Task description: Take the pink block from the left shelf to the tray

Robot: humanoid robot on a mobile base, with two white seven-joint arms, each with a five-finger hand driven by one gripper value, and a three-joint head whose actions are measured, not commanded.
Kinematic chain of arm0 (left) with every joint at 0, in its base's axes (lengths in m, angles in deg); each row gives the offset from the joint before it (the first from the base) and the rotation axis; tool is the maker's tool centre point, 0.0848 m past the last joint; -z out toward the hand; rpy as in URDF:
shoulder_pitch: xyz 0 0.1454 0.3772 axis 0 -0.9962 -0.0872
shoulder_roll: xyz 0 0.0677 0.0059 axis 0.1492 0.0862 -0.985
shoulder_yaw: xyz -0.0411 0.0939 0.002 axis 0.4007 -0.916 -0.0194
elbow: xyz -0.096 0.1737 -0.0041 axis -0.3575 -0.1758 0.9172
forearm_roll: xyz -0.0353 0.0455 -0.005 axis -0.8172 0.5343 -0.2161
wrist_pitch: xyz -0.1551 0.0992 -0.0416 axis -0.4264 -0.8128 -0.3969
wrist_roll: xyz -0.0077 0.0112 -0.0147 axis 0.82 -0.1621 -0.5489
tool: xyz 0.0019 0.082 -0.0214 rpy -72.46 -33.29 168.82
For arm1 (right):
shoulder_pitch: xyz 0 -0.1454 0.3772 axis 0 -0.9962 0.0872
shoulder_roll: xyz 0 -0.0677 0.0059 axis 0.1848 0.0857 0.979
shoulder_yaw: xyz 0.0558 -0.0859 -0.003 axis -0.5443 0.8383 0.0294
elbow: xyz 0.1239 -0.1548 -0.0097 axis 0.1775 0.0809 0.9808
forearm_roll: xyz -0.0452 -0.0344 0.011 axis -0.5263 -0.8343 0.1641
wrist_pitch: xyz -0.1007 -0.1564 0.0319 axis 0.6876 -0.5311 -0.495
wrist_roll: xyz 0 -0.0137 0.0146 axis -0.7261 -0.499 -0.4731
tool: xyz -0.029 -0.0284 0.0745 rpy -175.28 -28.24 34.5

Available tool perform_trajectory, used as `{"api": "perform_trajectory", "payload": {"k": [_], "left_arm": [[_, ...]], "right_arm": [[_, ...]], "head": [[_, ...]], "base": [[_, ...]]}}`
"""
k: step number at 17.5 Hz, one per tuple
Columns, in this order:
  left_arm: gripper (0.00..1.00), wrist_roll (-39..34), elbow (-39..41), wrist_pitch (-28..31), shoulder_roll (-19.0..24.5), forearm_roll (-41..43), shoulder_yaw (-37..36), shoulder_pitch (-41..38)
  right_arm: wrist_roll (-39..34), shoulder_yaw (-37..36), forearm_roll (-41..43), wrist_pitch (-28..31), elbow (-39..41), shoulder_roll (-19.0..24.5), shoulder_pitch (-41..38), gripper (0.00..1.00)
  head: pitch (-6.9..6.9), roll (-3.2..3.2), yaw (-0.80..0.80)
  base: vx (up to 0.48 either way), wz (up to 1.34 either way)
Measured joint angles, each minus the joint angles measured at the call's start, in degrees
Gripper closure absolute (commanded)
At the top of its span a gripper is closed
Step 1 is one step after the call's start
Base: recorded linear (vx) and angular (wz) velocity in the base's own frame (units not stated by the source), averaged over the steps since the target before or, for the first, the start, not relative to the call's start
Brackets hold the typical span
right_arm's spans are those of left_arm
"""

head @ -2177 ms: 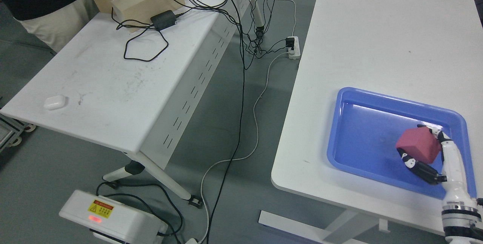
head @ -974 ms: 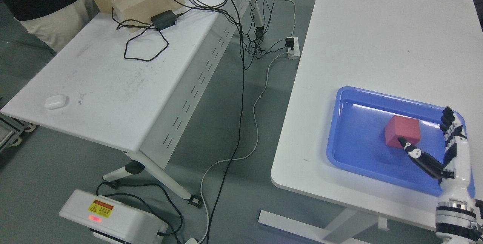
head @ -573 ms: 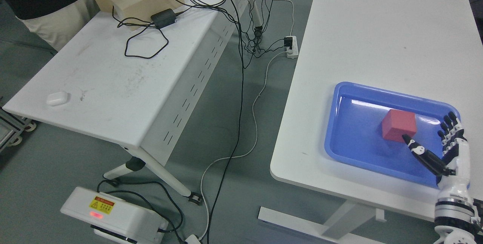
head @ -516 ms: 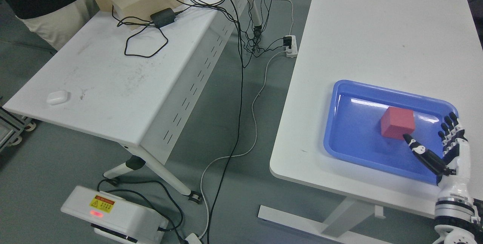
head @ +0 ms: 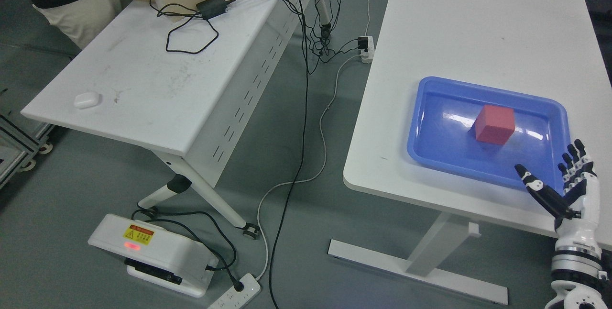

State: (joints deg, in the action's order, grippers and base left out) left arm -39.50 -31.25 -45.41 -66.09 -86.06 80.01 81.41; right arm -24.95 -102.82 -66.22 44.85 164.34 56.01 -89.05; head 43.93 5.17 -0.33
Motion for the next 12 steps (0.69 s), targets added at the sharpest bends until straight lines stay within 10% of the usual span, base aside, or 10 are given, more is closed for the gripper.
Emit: {"api": "perform_trajectory", "payload": {"k": [12], "left_arm": [[0.00,0.00,0.00,0.00,0.00,0.00,0.00,0.02]], "right_arm": [[0.39,-0.26,0.19,0.01,-0.09,0.23,0.43,0.00]], "head": [[0.00,0.00,0.00]], "base": [[-0.098,-0.16]]}}
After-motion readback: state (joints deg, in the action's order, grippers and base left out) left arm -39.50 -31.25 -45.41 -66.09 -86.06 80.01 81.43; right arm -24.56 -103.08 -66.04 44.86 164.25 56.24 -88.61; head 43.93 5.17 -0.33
